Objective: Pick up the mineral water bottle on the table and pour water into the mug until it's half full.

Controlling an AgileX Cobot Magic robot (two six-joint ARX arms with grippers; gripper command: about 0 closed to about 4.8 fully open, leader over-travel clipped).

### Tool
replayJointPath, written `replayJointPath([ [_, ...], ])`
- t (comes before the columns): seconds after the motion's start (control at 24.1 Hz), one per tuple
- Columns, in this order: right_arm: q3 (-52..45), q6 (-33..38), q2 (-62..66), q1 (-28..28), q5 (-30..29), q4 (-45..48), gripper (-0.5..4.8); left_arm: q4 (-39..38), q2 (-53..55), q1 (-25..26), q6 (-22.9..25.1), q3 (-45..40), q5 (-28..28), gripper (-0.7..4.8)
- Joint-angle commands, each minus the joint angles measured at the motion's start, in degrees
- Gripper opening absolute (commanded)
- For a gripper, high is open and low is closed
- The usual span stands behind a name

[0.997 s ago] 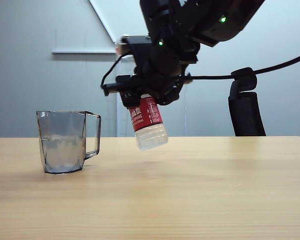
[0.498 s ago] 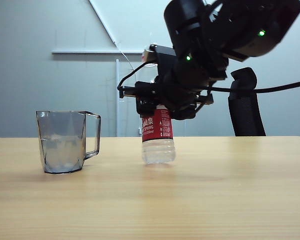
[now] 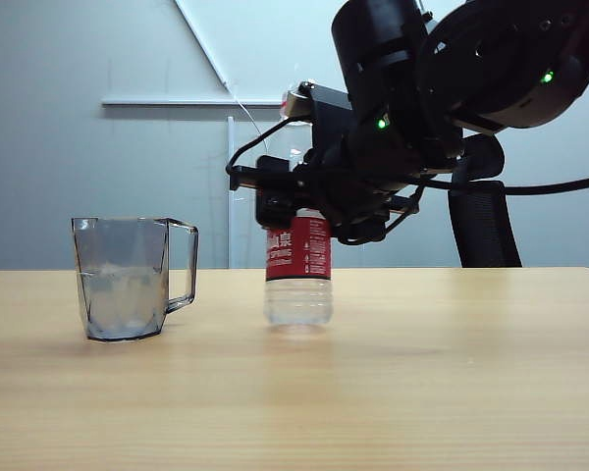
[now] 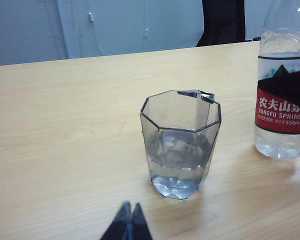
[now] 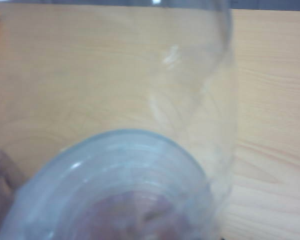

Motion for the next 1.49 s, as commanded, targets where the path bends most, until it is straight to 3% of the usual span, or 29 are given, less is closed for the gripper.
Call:
replayJointPath([
  [0.04,-0.26,0.57,0.11,0.37,-1.68,-2.43,2.85,0.74,0.09,-0.04,-0.17,0.13,0.09,-0.02],
  [0.17,-0.26,0.57,0.11,0.46,-1.84,-3.45,3.43,0.74,0.09,-0.04,-0.17,0.13,0.09,-0.02],
  [0.33,-0.28,0.55,0.11,0.46,-3.06,-4.61,3.49,0.74,0.09,-0.04,-0.17,0.13,0.09,-0.02],
  [0.42,-0.28,0.57,0.11,0.52,-3.45,-4.79,4.15,0.74,0.09,-0.04,-0.17,0.13,0.09,-0.02],
  [0.5,-0.28,0.59,0.11,0.50,-3.69,-5.16,4.44,0.74,0.09,-0.04,-0.17,0.13,0.09,-0.02],
  [1.49,-3.21,0.31,-5.44,0.44,-4.52,-9.49,4.50,0.76,0.09,-0.07,-0.17,0.13,0.09,-0.02],
])
